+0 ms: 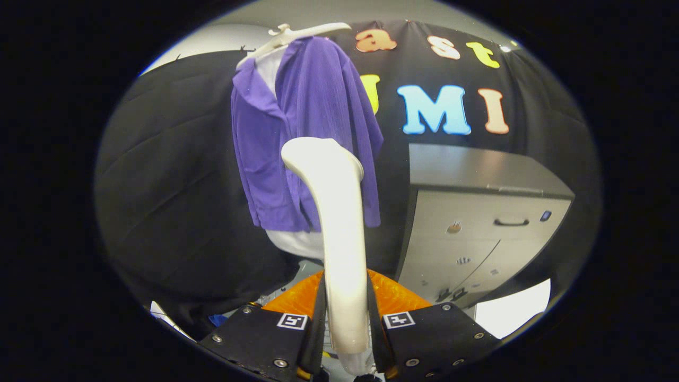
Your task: Iron the clothes twice with a garment steamer, once on the left side and once on the right side.
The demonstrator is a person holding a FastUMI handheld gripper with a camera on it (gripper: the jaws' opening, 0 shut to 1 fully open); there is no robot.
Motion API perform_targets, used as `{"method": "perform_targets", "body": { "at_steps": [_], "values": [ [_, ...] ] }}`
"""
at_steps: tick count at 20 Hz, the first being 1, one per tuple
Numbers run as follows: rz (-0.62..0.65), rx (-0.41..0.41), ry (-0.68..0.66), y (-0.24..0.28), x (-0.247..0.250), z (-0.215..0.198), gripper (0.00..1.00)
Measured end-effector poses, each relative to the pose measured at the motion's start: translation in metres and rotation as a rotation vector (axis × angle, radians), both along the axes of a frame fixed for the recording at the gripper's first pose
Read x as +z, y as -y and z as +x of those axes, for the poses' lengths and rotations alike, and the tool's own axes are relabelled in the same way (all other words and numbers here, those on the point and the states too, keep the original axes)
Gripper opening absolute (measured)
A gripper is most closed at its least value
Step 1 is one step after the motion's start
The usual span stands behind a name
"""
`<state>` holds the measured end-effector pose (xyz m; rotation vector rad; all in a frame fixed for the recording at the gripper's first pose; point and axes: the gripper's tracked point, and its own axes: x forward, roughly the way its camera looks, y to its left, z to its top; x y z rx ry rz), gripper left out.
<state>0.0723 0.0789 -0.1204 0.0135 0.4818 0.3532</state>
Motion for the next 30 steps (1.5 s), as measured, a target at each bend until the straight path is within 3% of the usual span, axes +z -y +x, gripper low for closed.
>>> {"method": "perform_targets", "body": {
  "at_steps": [10, 16, 18, 23, 30],
  "values": [
    [0.053, -0.097, 0.425, 0.015, 0.171, -0.004, 0.37],
    [0.065, -0.212, 0.599, 0.018, 0.221, -0.009, 0.37],
    [0.054, -0.245, 0.63, 0.021, 0.222, -0.009, 0.37],
    [0.052, -0.319, 0.54, 0.033, 0.182, -0.005, 0.37],
    [0.037, -0.329, 0.46, 0.028, 0.148, -0.004, 0.38]
  ]
}}
